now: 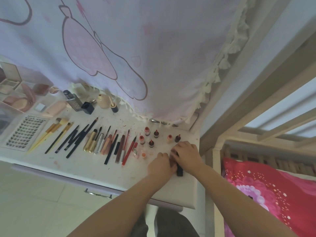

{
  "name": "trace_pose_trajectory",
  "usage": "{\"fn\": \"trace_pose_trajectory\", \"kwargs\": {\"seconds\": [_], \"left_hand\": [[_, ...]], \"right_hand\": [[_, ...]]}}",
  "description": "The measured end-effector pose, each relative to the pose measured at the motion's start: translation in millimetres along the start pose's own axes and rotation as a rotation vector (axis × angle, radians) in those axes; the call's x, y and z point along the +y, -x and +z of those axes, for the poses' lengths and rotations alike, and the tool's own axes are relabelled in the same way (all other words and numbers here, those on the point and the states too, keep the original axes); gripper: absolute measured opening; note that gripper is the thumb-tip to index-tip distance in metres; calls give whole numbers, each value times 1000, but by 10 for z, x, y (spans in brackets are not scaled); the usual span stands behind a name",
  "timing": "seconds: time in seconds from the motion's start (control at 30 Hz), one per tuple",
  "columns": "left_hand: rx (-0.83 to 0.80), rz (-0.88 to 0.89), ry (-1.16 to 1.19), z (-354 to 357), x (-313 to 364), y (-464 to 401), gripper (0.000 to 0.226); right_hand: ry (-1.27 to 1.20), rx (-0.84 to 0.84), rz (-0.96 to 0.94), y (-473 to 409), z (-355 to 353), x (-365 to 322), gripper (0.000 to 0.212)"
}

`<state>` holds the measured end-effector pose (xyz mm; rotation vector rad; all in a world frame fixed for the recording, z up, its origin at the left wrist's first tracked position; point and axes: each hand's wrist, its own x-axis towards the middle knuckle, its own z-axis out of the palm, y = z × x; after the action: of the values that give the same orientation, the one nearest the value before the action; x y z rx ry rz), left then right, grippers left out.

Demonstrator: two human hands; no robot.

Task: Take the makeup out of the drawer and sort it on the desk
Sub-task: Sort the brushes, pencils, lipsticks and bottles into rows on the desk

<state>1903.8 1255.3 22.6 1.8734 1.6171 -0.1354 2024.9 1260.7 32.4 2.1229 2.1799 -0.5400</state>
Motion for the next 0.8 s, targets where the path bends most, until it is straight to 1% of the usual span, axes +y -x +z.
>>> {"fn": "trace_pose_trajectory", "kwargs": {"seconds": [0.1,0.17,0.23,0.27,0.33,0.4,0.53,0.6,0.63,0.73,0.8], "left_hand": [[8,15,-11,-1,-33,29,40],[54,71,15,-7,-109,71,35],[176,155,5,-52,-194,138,33],[254,224,-6,-69,-232,163,35],[317,350,1,-141,-273,210,41],[294,426,55,-285,-255,274,36],[177,501,155,-560,-228,418,31],[109,543,176,-693,-186,493,31],[76,558,190,-741,-171,520,31],[-1,557,274,-859,-160,572,27],[-21,569,292,-895,-209,592,24]], "right_hand": [[52,-8,-10,21,10,-34,30],[64,36,-16,58,-23,-68,30],[-67,64,30,105,-132,-122,31],[-188,31,80,130,-211,-148,33],[-406,-74,159,181,-365,-186,41],[-517,-104,154,240,-489,-201,46],[-765,-126,112,417,-714,-235,49],[-937,-147,119,531,-764,-238,47],[-979,-144,109,582,-762,-234,42],[-927,-95,33,691,-753,-233,22],[-890,-115,-10,746,-793,-237,12]]}}
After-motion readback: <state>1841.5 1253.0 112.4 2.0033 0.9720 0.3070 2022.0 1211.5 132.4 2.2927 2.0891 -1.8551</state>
